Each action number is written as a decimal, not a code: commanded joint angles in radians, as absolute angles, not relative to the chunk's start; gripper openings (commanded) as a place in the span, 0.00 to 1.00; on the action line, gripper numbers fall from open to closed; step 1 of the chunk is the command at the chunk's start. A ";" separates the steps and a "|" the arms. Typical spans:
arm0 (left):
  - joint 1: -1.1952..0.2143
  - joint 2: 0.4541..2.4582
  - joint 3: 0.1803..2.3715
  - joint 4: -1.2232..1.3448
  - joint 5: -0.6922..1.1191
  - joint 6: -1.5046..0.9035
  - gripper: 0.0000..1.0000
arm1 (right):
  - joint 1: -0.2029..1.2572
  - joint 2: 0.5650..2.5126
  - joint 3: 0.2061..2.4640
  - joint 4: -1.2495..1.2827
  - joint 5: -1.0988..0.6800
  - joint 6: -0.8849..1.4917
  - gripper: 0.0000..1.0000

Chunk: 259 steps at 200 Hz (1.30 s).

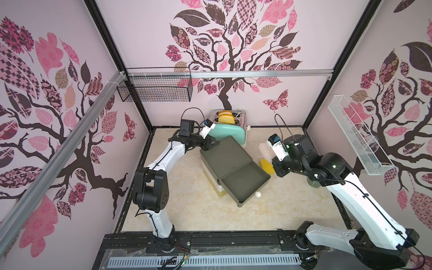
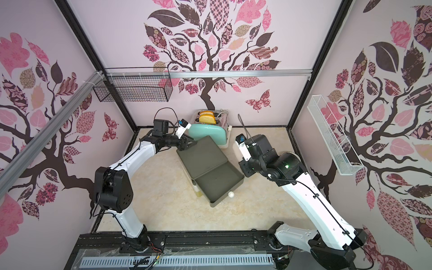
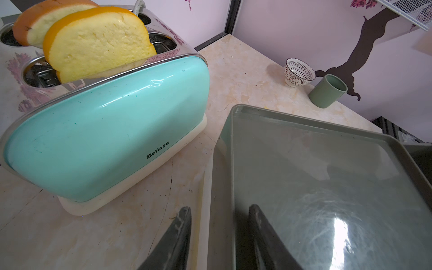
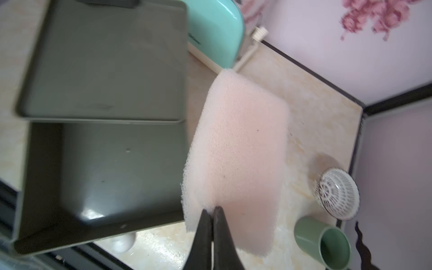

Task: Take the sponge out of the drawer
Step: Pick up the sponge from the drawer, then place the sponge at the center of the board.

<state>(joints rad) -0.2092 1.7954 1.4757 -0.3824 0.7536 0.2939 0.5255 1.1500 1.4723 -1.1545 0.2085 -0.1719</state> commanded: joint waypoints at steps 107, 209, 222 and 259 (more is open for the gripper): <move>-0.194 1.829 1.451 -0.429 0.742 0.284 0.43 | 0.115 1.633 1.088 -0.517 0.241 -0.127 0.00; -0.190 1.828 1.445 -0.421 0.752 0.276 0.43 | 0.114 1.702 1.085 -0.469 0.276 -0.130 0.43; -0.189 1.828 1.444 -0.422 0.752 0.276 0.43 | 0.114 1.647 1.096 -0.489 0.262 -0.123 0.45; -0.189 1.832 1.448 -0.429 0.747 0.280 0.43 | 0.171 1.406 1.174 -0.634 0.153 -0.101 0.46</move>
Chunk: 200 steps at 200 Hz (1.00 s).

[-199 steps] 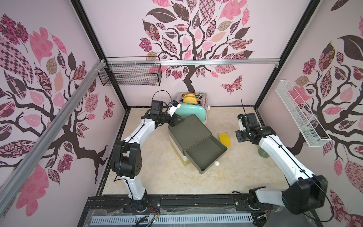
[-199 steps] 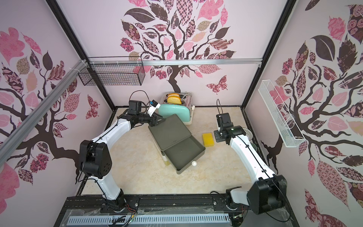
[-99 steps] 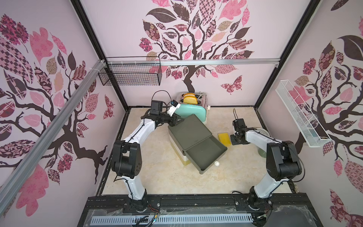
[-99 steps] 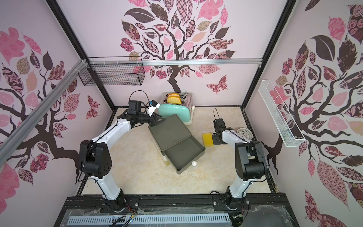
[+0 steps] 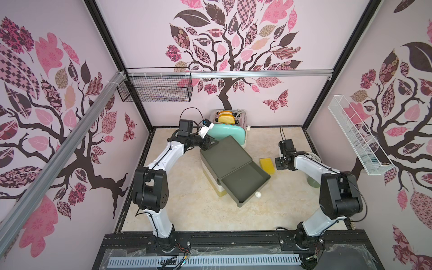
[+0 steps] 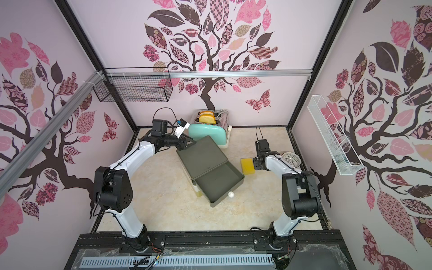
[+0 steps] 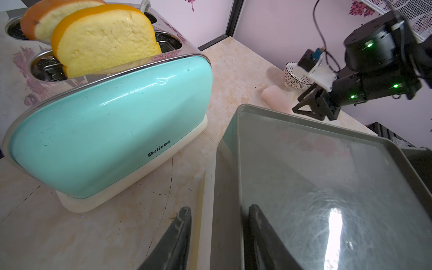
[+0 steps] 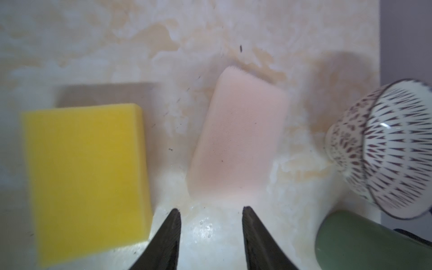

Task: Take the sponge out of the drawer
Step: Place the sponge at the center of the board, then close the drawer in the storage box.

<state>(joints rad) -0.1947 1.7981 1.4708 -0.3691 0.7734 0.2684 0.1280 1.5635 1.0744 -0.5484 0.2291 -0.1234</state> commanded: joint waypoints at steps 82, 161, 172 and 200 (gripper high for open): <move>-0.188 1.838 1.460 -0.443 0.741 0.288 0.43 | 0.540 0.991 1.192 -0.981 0.004 0.008 0.00; -0.188 1.842 1.463 -0.454 0.738 0.292 0.43 | 0.817 0.841 1.127 -1.089 -0.215 0.154 0.00; -0.188 1.844 1.465 -0.454 0.738 0.291 0.43 | 0.858 0.844 1.127 -1.089 -0.219 0.176 0.00; -0.188 1.842 1.464 -0.457 0.738 0.293 0.43 | 0.939 0.849 1.055 -1.030 -0.206 0.233 0.00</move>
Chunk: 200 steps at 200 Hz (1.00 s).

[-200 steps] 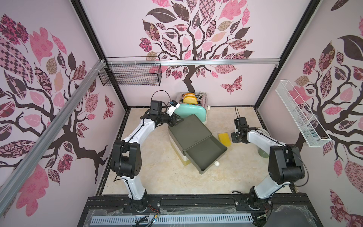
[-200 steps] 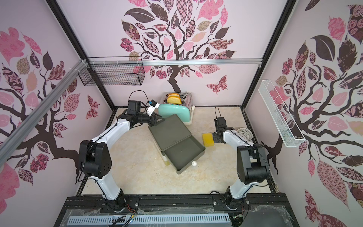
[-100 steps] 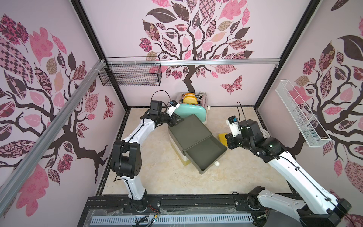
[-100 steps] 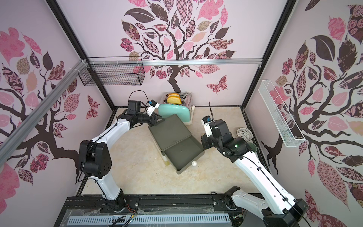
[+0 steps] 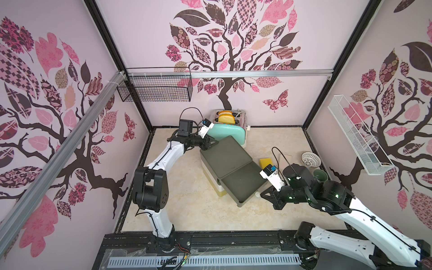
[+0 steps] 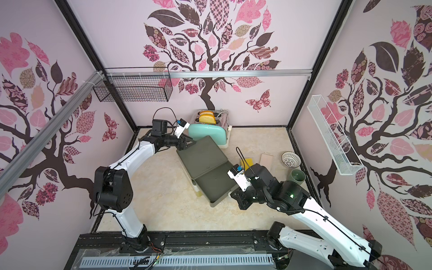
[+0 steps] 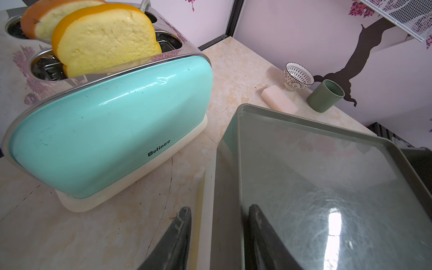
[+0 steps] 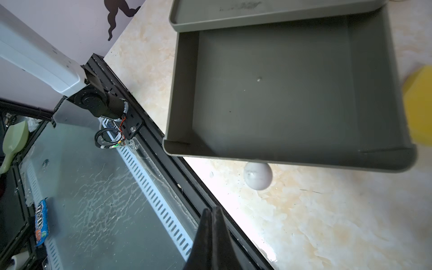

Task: Take the sponge out of the drawer
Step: Close the drawer in the storage box.

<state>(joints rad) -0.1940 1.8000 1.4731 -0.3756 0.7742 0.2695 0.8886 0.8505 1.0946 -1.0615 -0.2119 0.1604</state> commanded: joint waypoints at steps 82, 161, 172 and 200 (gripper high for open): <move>-0.190 1.833 1.459 -0.456 0.745 0.289 0.43 | 0.951 0.969 1.011 -0.862 -0.149 0.172 0.00; -0.196 1.828 1.448 -0.453 0.746 0.287 0.43 | 0.951 1.080 1.015 -0.682 -0.035 0.106 0.00; -0.199 1.831 1.446 -0.451 0.745 0.287 0.43 | 0.950 1.095 1.012 -0.654 -0.008 0.090 0.00; -0.202 1.828 1.442 -0.448 0.745 0.285 0.43 | 0.950 1.148 0.983 -0.565 0.065 0.031 0.00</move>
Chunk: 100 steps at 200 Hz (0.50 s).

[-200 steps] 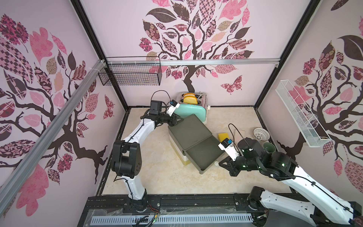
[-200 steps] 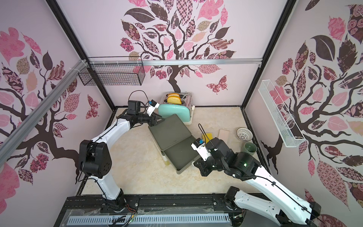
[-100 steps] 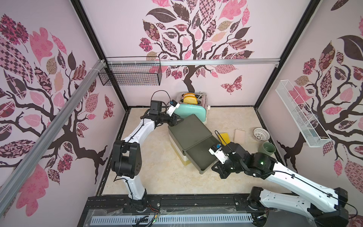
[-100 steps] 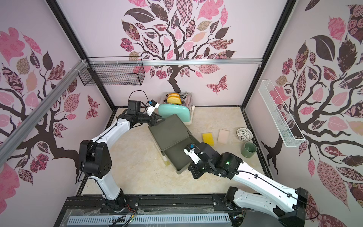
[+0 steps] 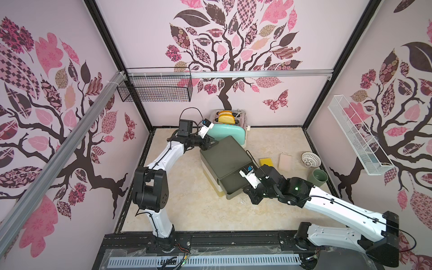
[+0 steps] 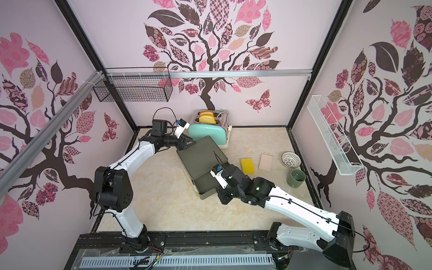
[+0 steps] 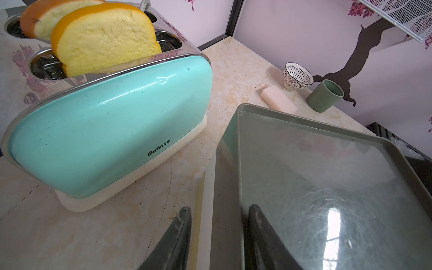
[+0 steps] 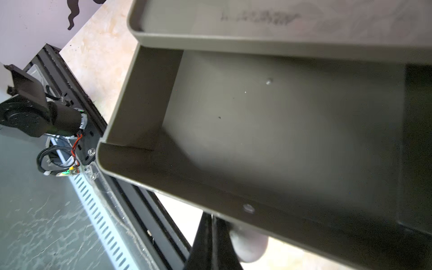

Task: Take the sponge out of the drawer
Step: Close the drawer in the storage box.

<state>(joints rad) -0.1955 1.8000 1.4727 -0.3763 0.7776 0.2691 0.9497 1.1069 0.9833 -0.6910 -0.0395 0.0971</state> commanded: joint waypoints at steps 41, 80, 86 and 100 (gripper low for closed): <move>-0.204 1.825 1.436 -0.447 0.746 0.285 0.43 | 0.947 1.224 0.978 -0.427 0.143 -0.029 0.00; -0.204 1.825 1.430 -0.442 0.753 0.285 0.43 | 0.947 1.239 0.979 -0.347 0.175 -0.071 0.00; -0.204 1.825 1.428 -0.442 0.753 0.284 0.43 | 0.946 1.240 0.977 -0.339 0.178 -0.076 0.00; -0.203 1.826 1.432 -0.442 0.754 0.284 0.43 | 0.946 1.254 0.974 -0.318 0.189 -0.087 0.00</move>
